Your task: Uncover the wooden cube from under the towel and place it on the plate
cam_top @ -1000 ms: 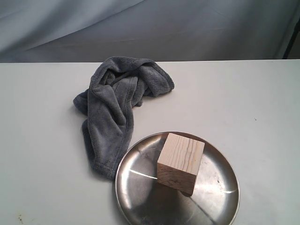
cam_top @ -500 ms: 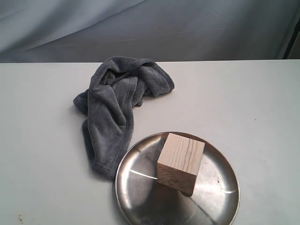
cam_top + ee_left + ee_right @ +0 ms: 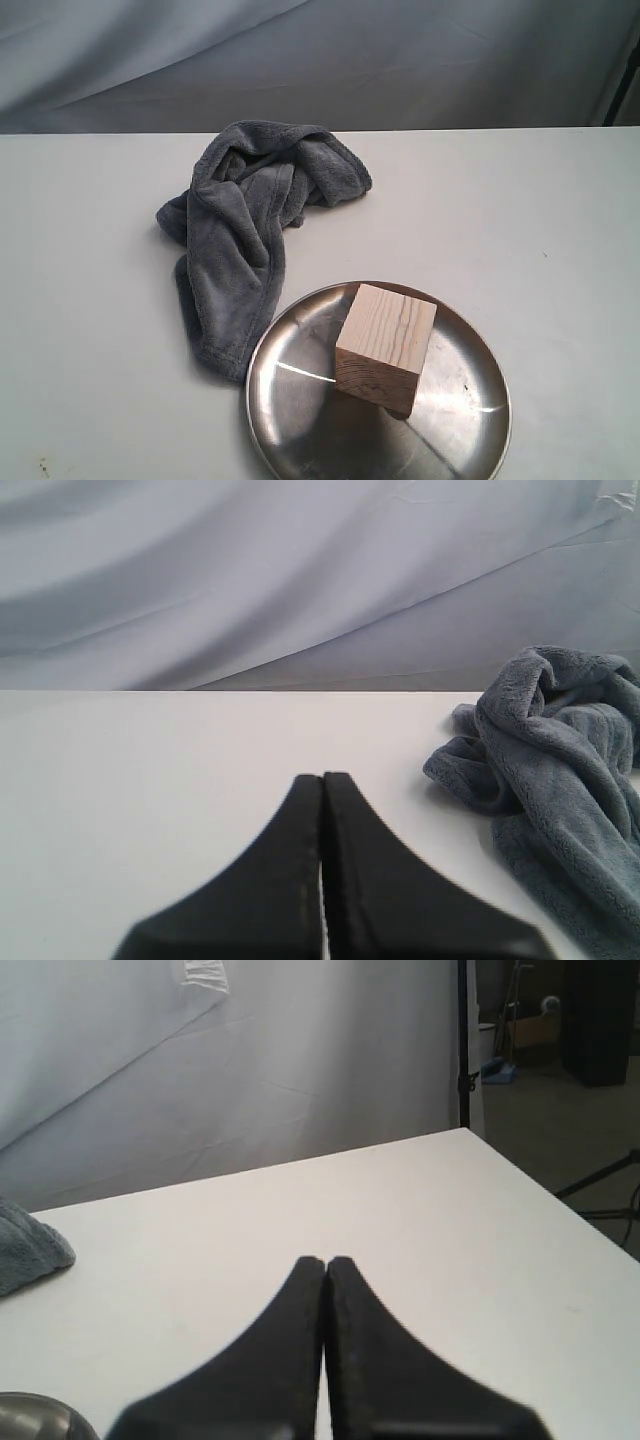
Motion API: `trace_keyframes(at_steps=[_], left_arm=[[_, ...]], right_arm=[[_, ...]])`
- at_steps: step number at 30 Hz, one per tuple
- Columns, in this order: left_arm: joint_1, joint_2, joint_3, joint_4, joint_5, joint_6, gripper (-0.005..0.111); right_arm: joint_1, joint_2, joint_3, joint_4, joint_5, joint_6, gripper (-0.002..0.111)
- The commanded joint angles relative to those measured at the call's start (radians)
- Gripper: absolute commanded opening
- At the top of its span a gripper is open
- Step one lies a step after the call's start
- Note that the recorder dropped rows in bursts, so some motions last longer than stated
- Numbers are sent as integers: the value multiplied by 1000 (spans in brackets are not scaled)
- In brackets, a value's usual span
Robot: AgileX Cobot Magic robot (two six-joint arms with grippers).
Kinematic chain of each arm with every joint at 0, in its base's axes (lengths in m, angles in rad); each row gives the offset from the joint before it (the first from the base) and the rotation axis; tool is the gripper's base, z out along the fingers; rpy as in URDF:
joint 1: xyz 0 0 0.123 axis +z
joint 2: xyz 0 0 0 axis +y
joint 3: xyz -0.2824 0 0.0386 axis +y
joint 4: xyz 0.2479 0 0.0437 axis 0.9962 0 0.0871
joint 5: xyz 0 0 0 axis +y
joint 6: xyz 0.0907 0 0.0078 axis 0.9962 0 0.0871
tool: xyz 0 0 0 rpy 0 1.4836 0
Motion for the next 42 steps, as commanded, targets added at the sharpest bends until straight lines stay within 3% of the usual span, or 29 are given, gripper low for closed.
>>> trace_keyframes(at_steps=[1,12,42], left_arm=[[3,-3,4,2,-8,0,0],[3,-3,4,2,-8,0,0],[3,-3,4,2,-8,0,0]], right_arm=[[-4,-4,3,43,24,-6,0],[-4,-4,3,61,102,-131,0],[-4,-4,3,61,104,-130,0]])
